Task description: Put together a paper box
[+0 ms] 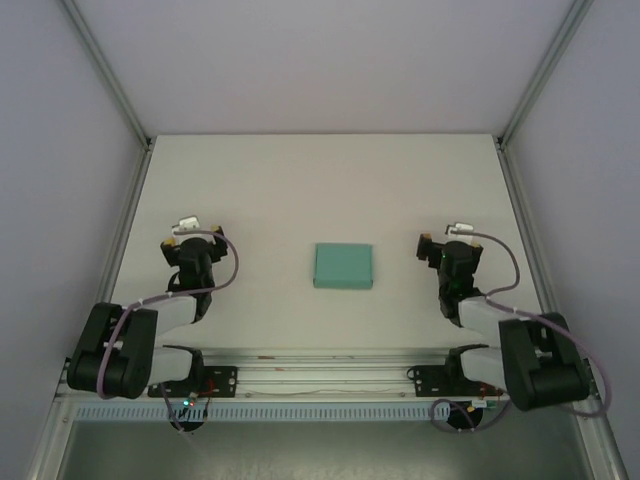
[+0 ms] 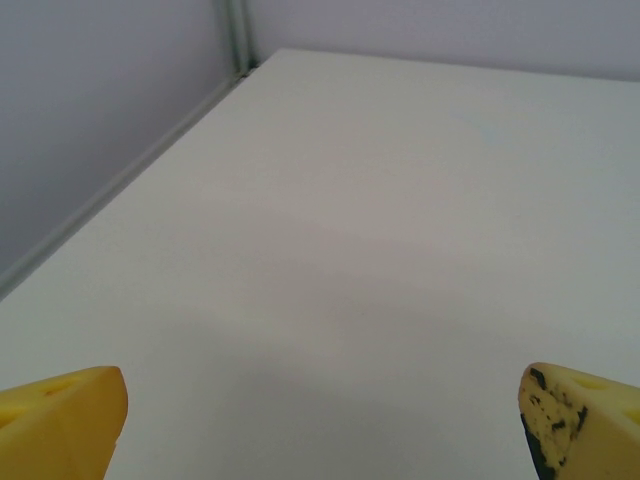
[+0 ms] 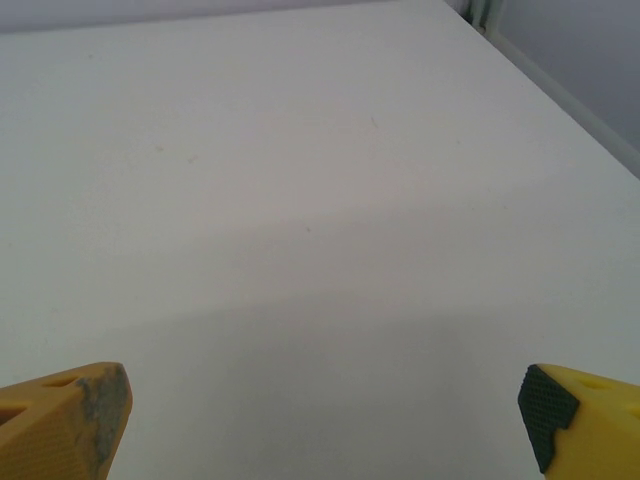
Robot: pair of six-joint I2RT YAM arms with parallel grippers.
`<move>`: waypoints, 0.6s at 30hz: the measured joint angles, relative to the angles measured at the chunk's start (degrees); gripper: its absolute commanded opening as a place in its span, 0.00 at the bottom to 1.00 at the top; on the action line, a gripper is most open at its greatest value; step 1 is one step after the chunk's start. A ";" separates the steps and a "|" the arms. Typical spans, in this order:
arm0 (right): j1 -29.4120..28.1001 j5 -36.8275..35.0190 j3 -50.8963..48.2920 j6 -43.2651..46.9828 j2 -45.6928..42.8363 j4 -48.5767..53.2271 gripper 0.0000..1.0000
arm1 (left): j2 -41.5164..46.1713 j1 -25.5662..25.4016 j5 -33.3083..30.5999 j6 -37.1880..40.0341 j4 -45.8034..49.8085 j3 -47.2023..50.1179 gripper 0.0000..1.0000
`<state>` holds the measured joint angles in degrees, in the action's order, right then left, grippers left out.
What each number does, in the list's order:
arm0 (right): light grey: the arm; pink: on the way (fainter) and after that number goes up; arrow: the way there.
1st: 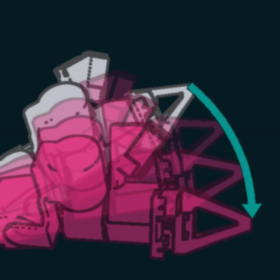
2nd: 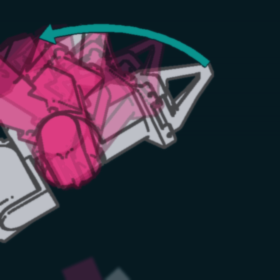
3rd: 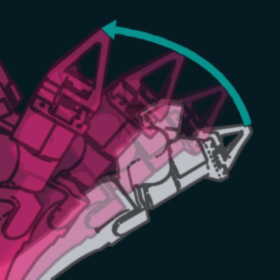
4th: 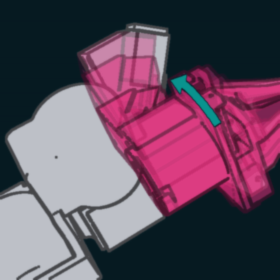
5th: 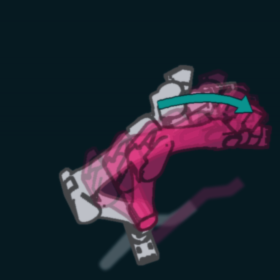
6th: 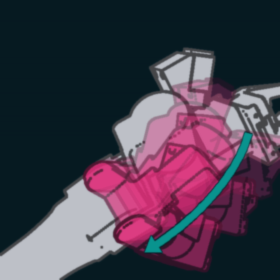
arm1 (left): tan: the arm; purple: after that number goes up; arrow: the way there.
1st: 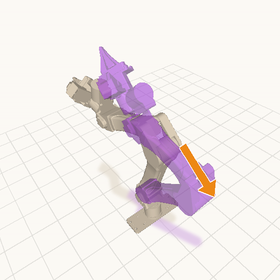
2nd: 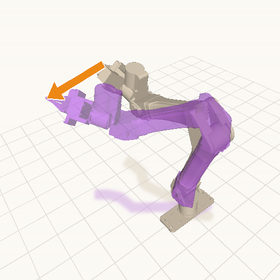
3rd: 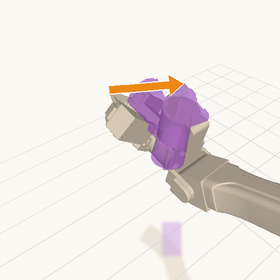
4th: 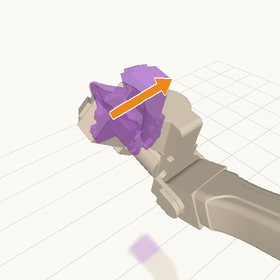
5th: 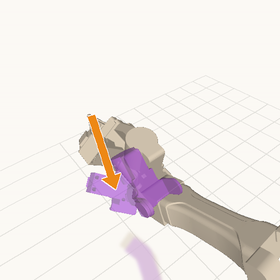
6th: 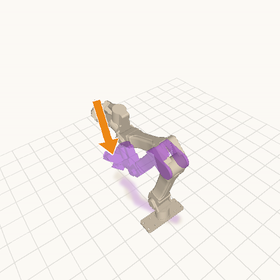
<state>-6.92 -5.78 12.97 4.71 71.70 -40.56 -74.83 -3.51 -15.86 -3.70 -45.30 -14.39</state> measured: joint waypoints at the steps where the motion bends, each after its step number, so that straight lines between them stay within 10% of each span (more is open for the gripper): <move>1: 0.85 1.33 0.17 0.02 2.25 -2.60 1.00 | -1.73 0.66 1.20 0.39 -2.69 -0.02 1.00; 18: 8.48 7.17 9.11 -5.42 14.75 -7.02 1.00 | -12.20 4.74 8.41 0.79 -12.79 -2.67 1.00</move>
<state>1.56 1.39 22.09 -0.71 86.46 -47.57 -87.02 1.23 -7.44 -2.92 -58.08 -17.06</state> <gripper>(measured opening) 0.997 0.998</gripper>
